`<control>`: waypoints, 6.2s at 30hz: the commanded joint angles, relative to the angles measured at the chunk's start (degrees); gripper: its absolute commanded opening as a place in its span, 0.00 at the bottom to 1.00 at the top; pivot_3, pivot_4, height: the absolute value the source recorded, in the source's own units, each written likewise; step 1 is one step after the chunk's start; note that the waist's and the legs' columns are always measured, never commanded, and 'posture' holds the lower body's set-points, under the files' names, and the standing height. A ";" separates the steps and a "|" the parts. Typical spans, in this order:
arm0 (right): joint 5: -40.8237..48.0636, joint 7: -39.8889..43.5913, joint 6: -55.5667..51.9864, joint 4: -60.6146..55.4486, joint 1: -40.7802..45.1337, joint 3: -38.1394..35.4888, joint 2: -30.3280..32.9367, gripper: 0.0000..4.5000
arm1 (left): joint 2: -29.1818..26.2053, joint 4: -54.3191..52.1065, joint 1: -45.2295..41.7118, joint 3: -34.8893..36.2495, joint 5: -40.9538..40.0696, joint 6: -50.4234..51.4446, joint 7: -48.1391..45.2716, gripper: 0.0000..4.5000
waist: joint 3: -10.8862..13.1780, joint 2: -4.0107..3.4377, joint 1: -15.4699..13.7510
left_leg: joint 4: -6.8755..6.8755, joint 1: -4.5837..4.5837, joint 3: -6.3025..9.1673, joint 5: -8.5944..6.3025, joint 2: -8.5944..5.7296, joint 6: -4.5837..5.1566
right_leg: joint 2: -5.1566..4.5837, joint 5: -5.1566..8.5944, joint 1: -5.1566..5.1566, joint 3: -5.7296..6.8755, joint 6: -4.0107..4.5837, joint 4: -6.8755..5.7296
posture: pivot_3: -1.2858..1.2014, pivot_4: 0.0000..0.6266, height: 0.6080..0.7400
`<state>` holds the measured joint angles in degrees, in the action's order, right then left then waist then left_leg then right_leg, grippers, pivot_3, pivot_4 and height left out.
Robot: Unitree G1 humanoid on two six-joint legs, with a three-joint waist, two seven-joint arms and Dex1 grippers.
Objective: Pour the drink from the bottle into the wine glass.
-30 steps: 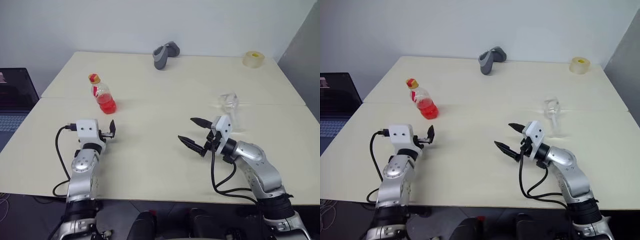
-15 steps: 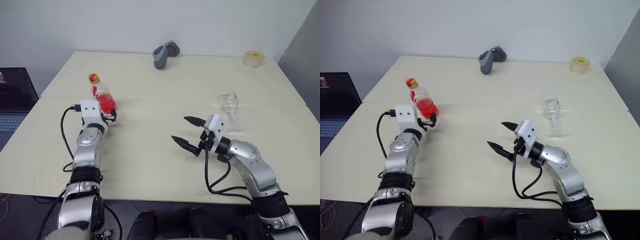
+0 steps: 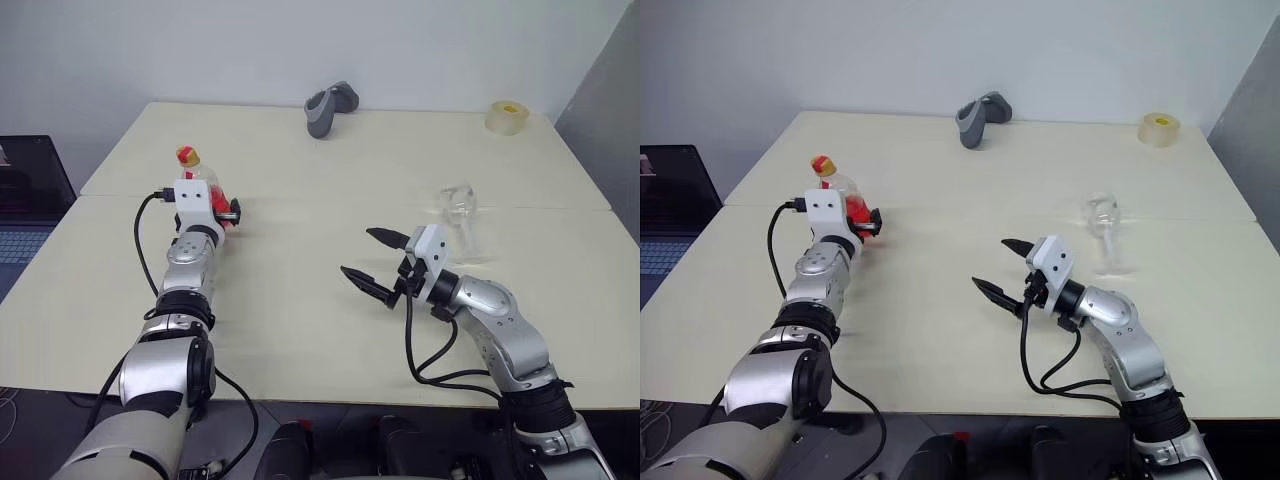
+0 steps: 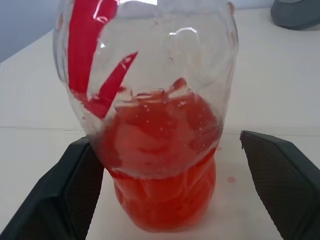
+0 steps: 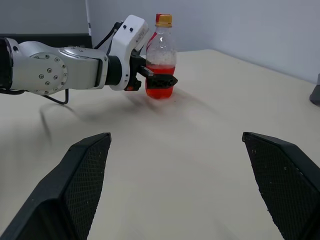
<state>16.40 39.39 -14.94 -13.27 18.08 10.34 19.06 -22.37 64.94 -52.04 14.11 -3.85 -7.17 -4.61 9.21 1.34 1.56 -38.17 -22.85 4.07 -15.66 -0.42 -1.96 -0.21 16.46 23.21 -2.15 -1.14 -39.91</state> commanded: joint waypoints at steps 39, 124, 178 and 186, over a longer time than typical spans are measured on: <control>15.52 -4.74 -25.72 -25.80 1.04 -10.10 13.11 1.00 | 0.68 -54.39 19.59 -25.75 -13.18 23.19 -58.88 0.43 | 0.02 -0.06 0.58 | 0.04 0.03 0.01 0.04 0.06 -0.02 | 0.13 0.04 -0.02 -0.20 0.06 -0.04 | 0.52 0.24 1.00; 3.45 -20.96 -28.95 -30.76 -3.35 -2.78 -3.98 0.81 | 2.41 -45.96 15.89 -28.83 -5.10 11.18 -60.12 0.22 | 0.01 -0.11 0.15 | -0.03 -0.03 0.11 0.06 0.01 0.02 | 0.07 0.05 -0.04 -0.13 0.07 -0.02 | 0.52 0.24 1.00; 0.49 -11.21 -14.12 -22.17 -0.76 -1.48 -0.18 0.96 | 2.25 -50.94 17.49 -25.87 -8.79 16.64 -59.51 0.20 | 0.06 -0.16 0.28 | 0.03 0.02 0.09 0.07 0.05 0.04 | 0.10 0.05 -0.02 -0.16 0.07 -0.07 | 0.52 0.24 1.00; -3.28 -15.51 -11.32 -15.02 2.39 -2.47 -3.05 0.96 | 2.27 -51.16 17.72 -26.18 -8.38 16.61 -60.90 0.20 | 0.06 -0.16 0.24 | 0.02 -0.04 0.08 0.08 0.01 0.03 | 0.08 0.05 -0.01 -0.16 0.07 0.01 | 0.52 0.24 1.00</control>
<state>12.70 25.26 -27.85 -27.56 19.10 10.20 16.84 -20.04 16.24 -33.56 -12.09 -11.37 9.98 -64.82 9.27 1.18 1.80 -38.13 -22.88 4.15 -15.58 -0.39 -1.93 -0.12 16.51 23.20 -2.31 -1.06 -39.90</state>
